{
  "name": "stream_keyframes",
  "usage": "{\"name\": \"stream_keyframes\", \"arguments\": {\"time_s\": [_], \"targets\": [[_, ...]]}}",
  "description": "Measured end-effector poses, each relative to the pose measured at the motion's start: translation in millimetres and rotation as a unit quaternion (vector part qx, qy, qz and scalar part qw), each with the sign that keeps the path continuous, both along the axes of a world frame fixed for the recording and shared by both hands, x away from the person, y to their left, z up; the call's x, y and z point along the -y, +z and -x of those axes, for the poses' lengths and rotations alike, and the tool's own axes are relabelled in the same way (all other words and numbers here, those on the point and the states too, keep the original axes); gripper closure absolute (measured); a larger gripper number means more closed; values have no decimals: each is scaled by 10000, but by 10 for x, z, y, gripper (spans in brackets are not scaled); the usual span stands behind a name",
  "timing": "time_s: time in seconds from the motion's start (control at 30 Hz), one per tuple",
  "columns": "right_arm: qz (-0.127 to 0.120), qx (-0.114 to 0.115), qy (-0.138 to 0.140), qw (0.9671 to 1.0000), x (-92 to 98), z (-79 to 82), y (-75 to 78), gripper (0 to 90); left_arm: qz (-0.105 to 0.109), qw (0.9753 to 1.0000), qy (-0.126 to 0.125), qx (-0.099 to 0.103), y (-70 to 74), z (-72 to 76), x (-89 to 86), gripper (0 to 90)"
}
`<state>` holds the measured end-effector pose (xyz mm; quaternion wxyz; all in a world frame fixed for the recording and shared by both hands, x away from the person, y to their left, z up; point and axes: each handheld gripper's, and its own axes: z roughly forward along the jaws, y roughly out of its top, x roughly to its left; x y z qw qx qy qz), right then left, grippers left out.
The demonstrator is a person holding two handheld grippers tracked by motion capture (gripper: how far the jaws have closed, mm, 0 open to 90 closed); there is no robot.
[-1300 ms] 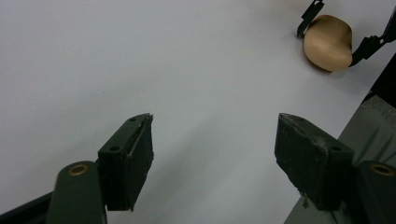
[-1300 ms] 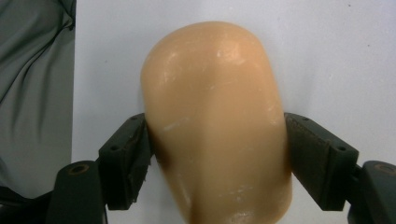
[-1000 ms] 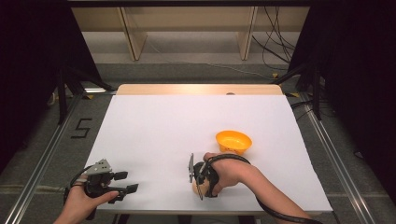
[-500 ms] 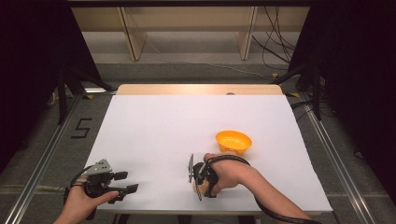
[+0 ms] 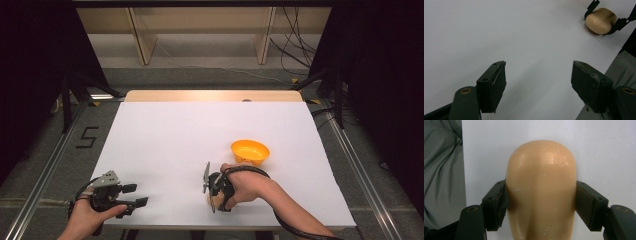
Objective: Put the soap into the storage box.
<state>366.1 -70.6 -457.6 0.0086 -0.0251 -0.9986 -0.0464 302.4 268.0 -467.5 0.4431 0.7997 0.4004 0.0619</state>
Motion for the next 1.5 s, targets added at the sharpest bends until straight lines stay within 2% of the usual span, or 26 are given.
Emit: {"name": "stream_keyframes", "arguments": {"time_s": [0.13,0.17,0.2,0.23,0.3,0.33,0.4,0.43,0.47,0.6,0.63,0.67,0.7,0.73,0.77,0.83,0.87,1.0,1.03,1.2,1.23,1.33,1.37,1.5], "targets": [[-111,72,25,9999,13,-19,23,332,4,10000,4,1,1,0,-1,278],[-242,171,226,9993,15,-49,16,332,5,10000,5,1,2,1,-1,278],[-260,161,259,9992,15,-56,29,332,3,10000,4,4,2,1,-1,278],[-238,161,99,9995,25,-39,44,332,5,10000,6,4,2,0,-1,277],[-259,175,96,9995,38,-44,42,332,4,10000,7,3,2,0,-1,278],[-179,91,-108,9997,48,-25,68,332,6,10000,7,3,2,0,-1,278],[-196,89,-118,9997,60,-29,66,332,4,10000,5,4,2,0,-1,278],[-300,169,-15,9994,70,-51,68,332,4,10000,8,3,2,0,-1,278],[-300,169,-15,9994,70,-51,68,332,4,10000,8,3,2,0,-1,278],[-367,177,-117,9991,99,-56,82,332,3,10000,10,1,2,-1,-2,278],[-336,118,-294,9989,112,-42,96,332,-2,10000,11,-1,1,-1,-1,278],[-336,118,-294,9989,112,-42,96,332,-2,10000,11,-1,1,-1,-1,278],[-288,89,-420,9987,126,-30,107,332,3,10000,10,0,2,-1,-1,278],[-288,89,-420,9987,126,-30,107,332,3,10000,10,0,2,-1,-1,278],[-408,184,-265,9986,137,-56,102,332,0,10000,11,-4,2,-2,-2,277],[-397,152,-325,9986,143,-52,107,332,-6,10000,10,-8,2,-2,-3,278],[-289,91,-603,9977,155,-20,124,332,-6,10000,9,-9,1,-2,-3,278],[-419,132,-563,9974,169,-31,132,332,0,10000,11,-7,1,-2,-1,278],[-320,102,-757,9966,190,-17,145,332,-5,10000,11,-11,1,-3,-1,278],[-409,94,-853,9955,222,-24,154,332,2,10000,13,-14,-1,-3,1,278],[-394,80,-1062,9935,237,-11,170,332,-4,10000,12,-13,-1,-3,1,278],[-440,90,-1096,9930,253,-19,169,332,-3,10000,14,-14,-1,-3,2,278],[-452,149,-1103,9928,279,-35,169,332,13,10000,43,-81,-2,-1,5,278],[-485,136,-1230,9911,314,-33,180,332,-40,10000,-5,-30,1,-5,-2,278]]}}
